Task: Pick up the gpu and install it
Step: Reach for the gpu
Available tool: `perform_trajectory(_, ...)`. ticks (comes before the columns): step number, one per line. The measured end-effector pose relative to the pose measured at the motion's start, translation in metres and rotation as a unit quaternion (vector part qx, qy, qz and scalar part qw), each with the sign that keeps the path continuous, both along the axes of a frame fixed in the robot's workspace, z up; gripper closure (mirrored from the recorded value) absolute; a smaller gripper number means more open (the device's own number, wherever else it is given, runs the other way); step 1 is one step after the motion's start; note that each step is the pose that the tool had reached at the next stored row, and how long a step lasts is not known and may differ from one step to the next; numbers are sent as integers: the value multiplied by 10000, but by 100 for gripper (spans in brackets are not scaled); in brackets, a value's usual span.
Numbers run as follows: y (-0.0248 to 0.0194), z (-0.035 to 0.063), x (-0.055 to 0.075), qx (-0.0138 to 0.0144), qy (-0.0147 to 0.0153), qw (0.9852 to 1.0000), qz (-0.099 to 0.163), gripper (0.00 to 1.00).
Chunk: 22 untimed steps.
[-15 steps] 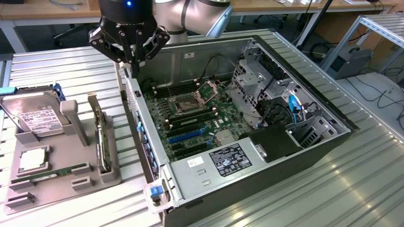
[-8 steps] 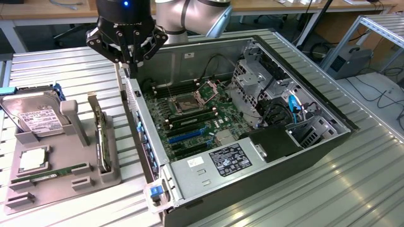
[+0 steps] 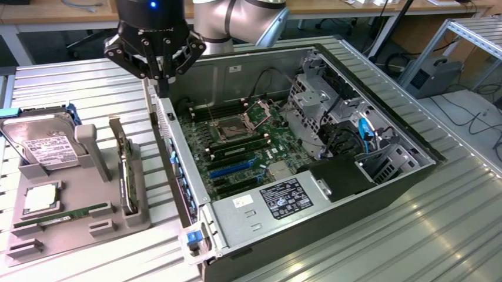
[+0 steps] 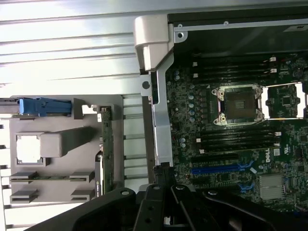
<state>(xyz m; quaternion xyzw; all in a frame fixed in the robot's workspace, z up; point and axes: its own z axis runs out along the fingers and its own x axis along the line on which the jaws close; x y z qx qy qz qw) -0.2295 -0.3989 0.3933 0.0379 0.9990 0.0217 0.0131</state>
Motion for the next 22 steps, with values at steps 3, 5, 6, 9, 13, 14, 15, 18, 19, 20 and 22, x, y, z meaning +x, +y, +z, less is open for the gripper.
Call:
perform_trajectory(3,0,0,-12,0,0,10000,0,89)
perform_trajectory(5,0,0,-19,0,0,10000,0,89)
perform_trajectory(6,0,0,-23,0,0,10000,0,89)
perform_trajectory(9,0,0,-33,1,0,10000,0,89)
perform_trajectory(13,0,0,-48,1,0,10000,0,89)
perform_trajectory(14,0,0,-51,0,0,10000,0,89)
perform_trajectory(15,0,0,-54,0,0,10000,0,89)
perform_trajectory(18,0,0,-63,0,0,10000,0,89)
perform_trajectory(19,0,-1,-66,1,0,10000,0,89)
perform_trajectory(20,0,0,-69,0,0,10000,0,89)
perform_trajectory(22,0,0,-74,0,0,10000,0,89)
